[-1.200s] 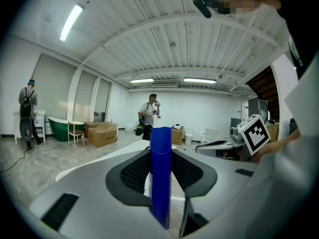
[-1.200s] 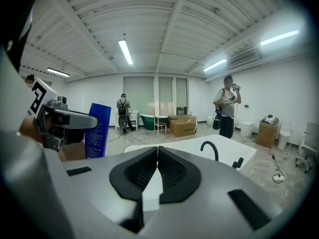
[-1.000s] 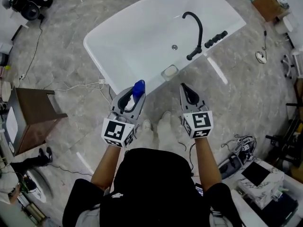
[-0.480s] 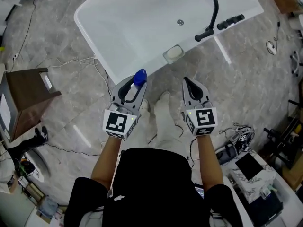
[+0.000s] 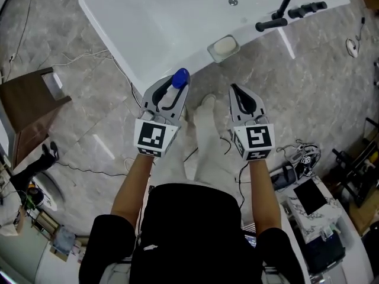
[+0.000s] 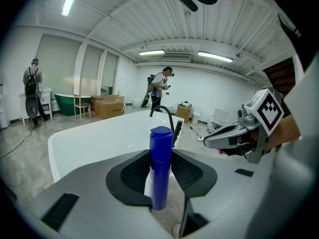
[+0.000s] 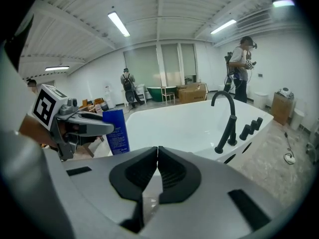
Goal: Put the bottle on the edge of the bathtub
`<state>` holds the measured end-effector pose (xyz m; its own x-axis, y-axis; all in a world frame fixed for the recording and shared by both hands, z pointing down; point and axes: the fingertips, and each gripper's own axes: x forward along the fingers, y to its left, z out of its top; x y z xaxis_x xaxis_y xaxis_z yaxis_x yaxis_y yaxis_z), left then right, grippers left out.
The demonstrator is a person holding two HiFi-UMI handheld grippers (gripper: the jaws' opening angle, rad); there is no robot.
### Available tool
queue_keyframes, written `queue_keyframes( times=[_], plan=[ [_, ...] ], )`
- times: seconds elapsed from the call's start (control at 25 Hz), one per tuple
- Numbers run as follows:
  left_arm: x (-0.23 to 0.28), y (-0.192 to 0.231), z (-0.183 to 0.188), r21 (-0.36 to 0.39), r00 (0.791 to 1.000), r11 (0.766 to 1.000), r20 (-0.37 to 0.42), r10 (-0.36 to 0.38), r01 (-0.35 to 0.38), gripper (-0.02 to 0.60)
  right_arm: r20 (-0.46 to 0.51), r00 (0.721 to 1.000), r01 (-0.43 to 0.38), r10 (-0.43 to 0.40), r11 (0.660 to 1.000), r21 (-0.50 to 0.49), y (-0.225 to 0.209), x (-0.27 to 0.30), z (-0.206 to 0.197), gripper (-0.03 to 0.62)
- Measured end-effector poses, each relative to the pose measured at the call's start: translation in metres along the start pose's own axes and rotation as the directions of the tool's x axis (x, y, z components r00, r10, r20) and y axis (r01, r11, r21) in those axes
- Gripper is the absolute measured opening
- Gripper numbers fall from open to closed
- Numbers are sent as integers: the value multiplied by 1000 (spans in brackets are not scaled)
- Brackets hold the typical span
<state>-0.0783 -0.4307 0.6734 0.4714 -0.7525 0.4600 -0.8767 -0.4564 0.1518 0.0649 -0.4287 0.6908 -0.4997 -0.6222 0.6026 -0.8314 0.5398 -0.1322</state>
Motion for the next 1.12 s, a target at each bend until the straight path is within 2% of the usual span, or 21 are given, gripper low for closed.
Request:
queue_keyframes(
  times=[0.28,0.56,1.12],
  plan=[
    [43,3,-24,29,1000,999,-16,-22,23,144,-48,999,2,-2,1000,-6,-22,26,-26,23],
    [74,15,-41,49,1000,999,-29,3,-2,144,-72,997,-8,7,1000,-7,-28,41,-37,23],
    [98,17,-55,100,1000,995,-8,-7,7,144,-124,991,-37,38,999,14,-20,56,-67,23]
  ],
)
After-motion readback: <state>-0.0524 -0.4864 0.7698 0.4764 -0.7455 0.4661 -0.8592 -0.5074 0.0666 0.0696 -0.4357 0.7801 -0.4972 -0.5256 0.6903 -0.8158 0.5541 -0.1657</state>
